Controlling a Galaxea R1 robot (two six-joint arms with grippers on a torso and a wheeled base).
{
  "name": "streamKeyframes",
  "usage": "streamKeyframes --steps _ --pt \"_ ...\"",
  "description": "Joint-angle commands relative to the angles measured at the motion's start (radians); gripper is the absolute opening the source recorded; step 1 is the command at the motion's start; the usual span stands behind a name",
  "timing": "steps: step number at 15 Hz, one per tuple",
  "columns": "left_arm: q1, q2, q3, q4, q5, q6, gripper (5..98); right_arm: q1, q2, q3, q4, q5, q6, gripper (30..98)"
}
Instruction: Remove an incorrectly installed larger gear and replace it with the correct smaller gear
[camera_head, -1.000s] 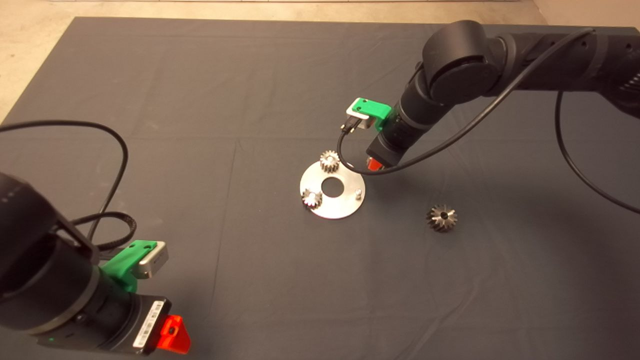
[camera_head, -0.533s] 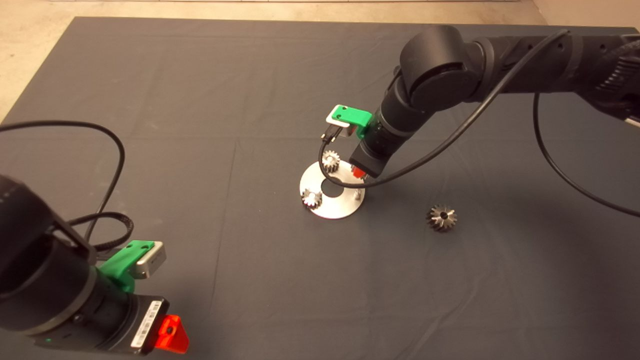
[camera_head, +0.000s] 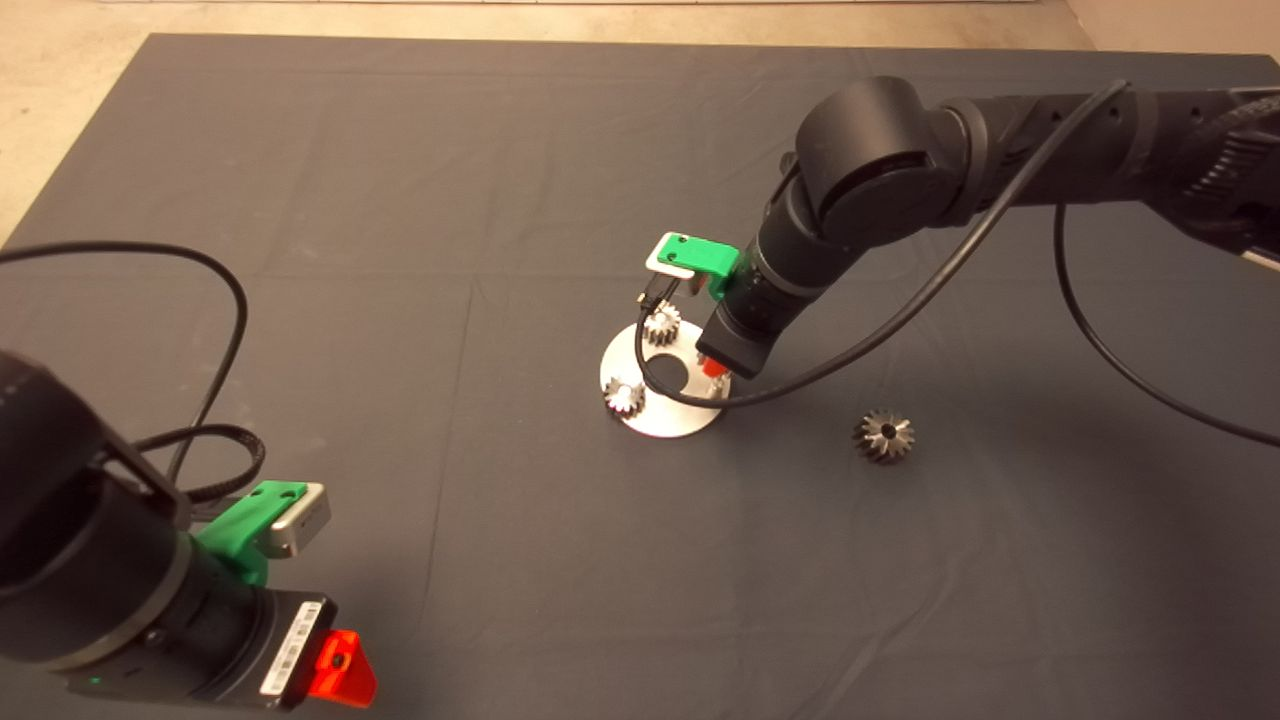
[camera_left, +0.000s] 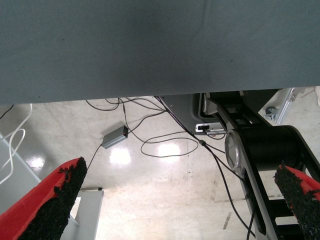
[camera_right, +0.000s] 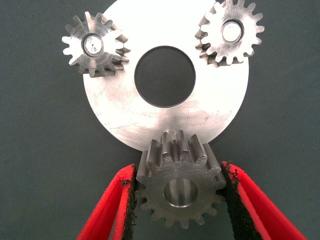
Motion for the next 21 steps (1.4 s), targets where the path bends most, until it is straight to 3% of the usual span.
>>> streamKeyframes --steps 1,6,19,21 --pt "-0.007 -0.003 0.016 0.001 0.133 -0.009 97.6 0.014 0.003 0.01 0.015 -0.001 0.004 40.4" --pt "-0.007 -0.004 0.016 0.001 0.133 -0.009 97.6 -0.016 -0.006 0.01 0.012 -0.007 -0.002 40.4" --pt "-0.006 -0.003 0.016 0.001 0.133 -0.009 97.6 -0.02 -0.006 0.008 -0.013 -0.011 -0.005 40.4" --pt "-0.005 -0.003 0.016 0.001 0.133 -0.009 97.6 -0.026 -0.006 0.007 -0.04 -0.024 -0.005 40.4"
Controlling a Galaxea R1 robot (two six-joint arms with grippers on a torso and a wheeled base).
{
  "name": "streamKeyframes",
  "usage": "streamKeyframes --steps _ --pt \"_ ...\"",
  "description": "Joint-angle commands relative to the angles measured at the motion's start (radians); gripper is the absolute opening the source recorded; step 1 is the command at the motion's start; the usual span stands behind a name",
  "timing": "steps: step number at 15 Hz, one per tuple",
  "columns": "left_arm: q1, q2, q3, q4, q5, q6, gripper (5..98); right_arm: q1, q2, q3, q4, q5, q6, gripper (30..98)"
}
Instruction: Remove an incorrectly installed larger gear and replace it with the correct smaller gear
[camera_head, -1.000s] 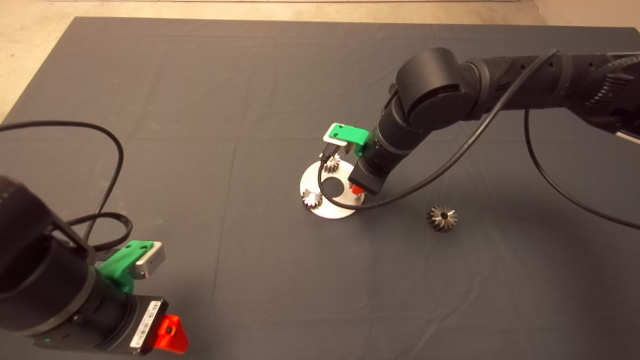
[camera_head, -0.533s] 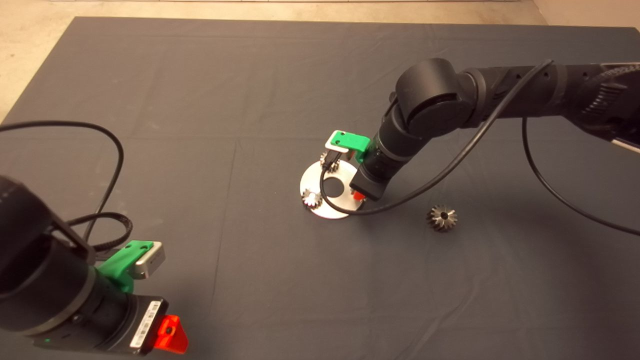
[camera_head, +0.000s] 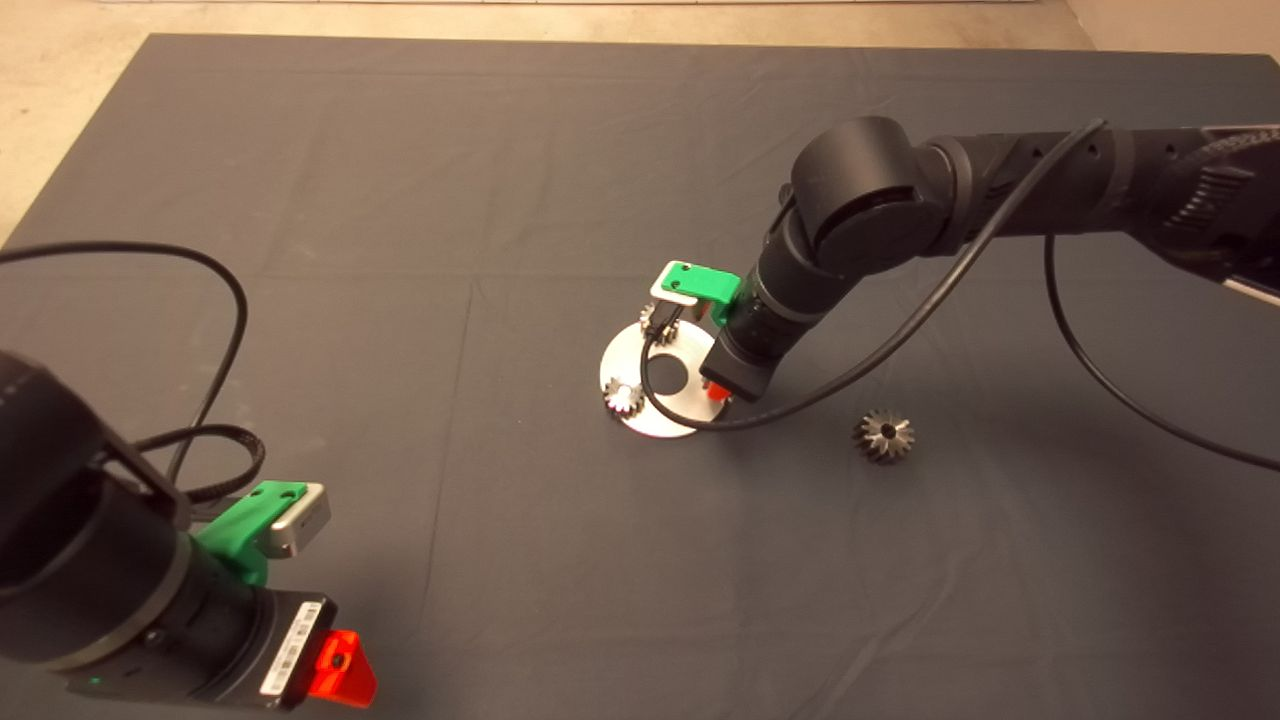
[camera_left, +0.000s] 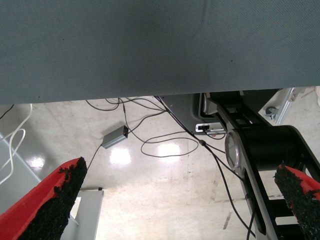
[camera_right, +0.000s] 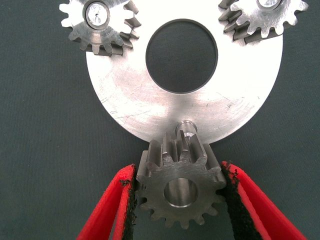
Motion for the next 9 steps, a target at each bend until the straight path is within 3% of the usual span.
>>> streamKeyframes --steps 1,9 --pt "-0.005 -0.004 0.016 -0.001 0.133 -0.008 97.6 0.021 -0.002 0.006 -0.031 -0.012 -0.001 40.4" --pt "-0.005 -0.004 0.016 -0.001 0.133 -0.011 97.6 -0.001 -0.002 0.006 -0.038 -0.013 -0.001 40.4"
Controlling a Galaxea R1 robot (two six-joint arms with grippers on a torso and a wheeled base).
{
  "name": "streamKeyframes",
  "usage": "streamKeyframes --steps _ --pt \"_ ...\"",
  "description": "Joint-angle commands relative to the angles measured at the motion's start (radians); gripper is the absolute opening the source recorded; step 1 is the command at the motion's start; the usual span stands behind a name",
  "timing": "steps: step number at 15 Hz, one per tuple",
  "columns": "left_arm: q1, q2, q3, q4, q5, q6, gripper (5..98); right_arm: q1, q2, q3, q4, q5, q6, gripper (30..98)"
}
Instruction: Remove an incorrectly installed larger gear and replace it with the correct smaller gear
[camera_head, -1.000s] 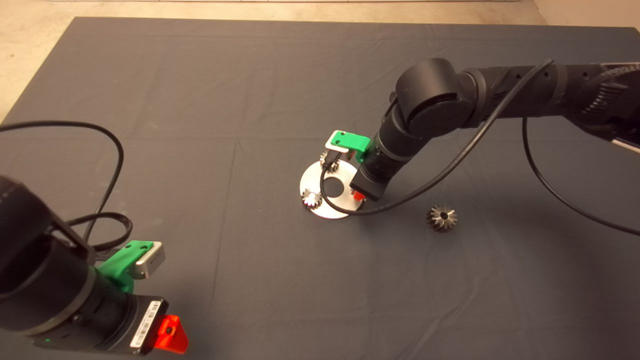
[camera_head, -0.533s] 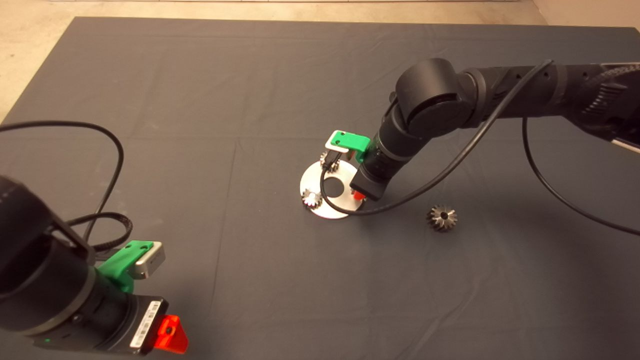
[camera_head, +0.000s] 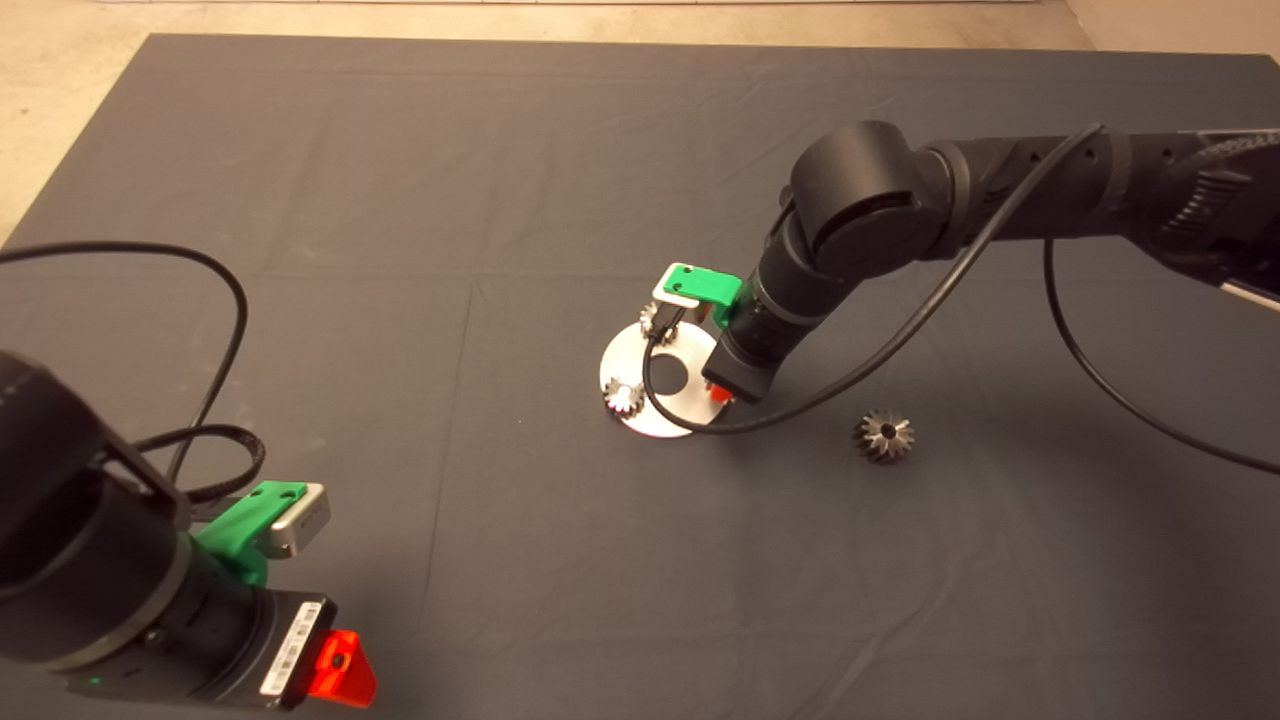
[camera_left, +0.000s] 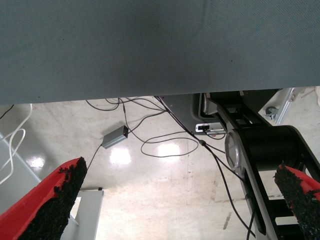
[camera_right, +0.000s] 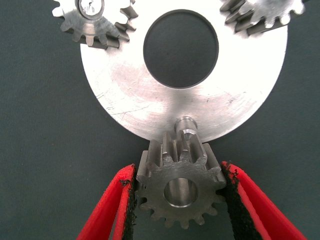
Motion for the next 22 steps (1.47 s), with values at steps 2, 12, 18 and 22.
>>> streamKeyframes --steps 2,12,18,22 --pt "-0.005 -0.004 0.016 -0.001 0.133 -0.011 97.6 0.009 -0.002 0.006 -0.04 -0.001 -0.001 40.3" --pt "-0.005 -0.004 0.016 -0.001 0.133 -0.011 97.6 0.006 0.001 0.006 -0.077 -0.024 0.002 40.4" --pt "-0.005 -0.004 0.016 -0.001 0.133 -0.011 97.6 0.006 0.01 -0.003 -0.077 -0.012 0.002 40.3" --pt "-0.005 -0.004 0.016 -0.001 0.133 -0.011 97.6 0.008 0.009 -0.011 -0.08 -0.012 -0.003 40.4"
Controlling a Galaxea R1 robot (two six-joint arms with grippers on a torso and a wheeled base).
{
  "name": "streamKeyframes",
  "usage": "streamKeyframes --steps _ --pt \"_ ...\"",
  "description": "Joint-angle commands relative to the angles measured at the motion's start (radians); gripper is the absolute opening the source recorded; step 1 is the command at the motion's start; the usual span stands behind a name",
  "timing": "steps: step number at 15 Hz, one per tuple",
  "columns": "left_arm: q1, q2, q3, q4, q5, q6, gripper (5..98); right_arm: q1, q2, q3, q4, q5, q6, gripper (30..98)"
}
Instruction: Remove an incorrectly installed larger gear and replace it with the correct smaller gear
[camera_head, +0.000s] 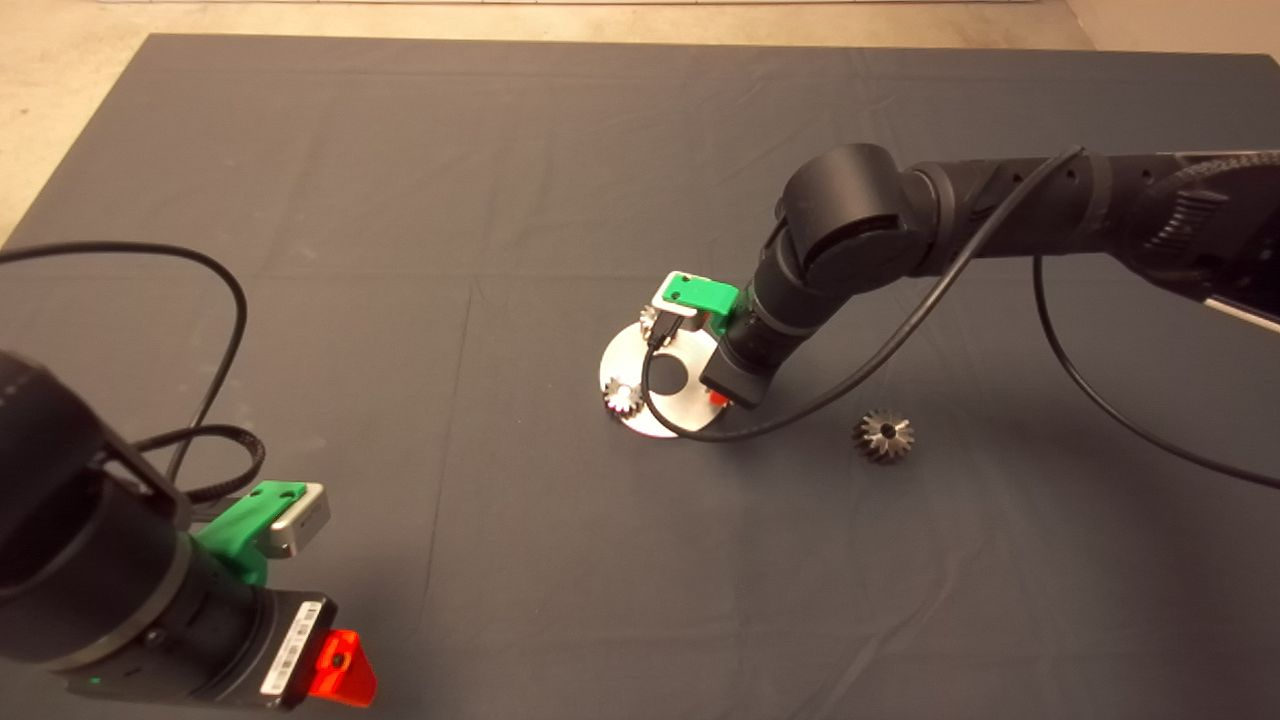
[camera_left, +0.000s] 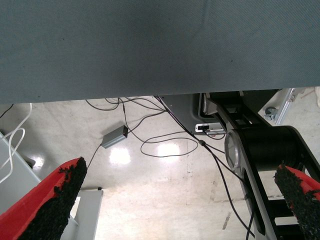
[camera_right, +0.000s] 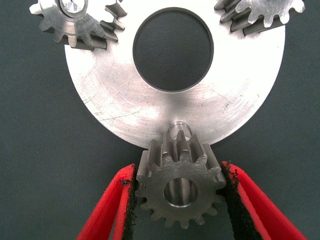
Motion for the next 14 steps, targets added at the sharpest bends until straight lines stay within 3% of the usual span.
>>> streamKeyframes --steps 1,14 --pt "-0.005 -0.004 0.016 0.0 0.133 -0.007 97.6 0.028 0.003 -0.008 -0.033 0.004 -0.003 40.4" --pt "-0.005 -0.004 0.016 0.0 0.133 -0.007 97.6 0.029 0.024 -0.024 -0.033 0.006 -0.001 40.3"
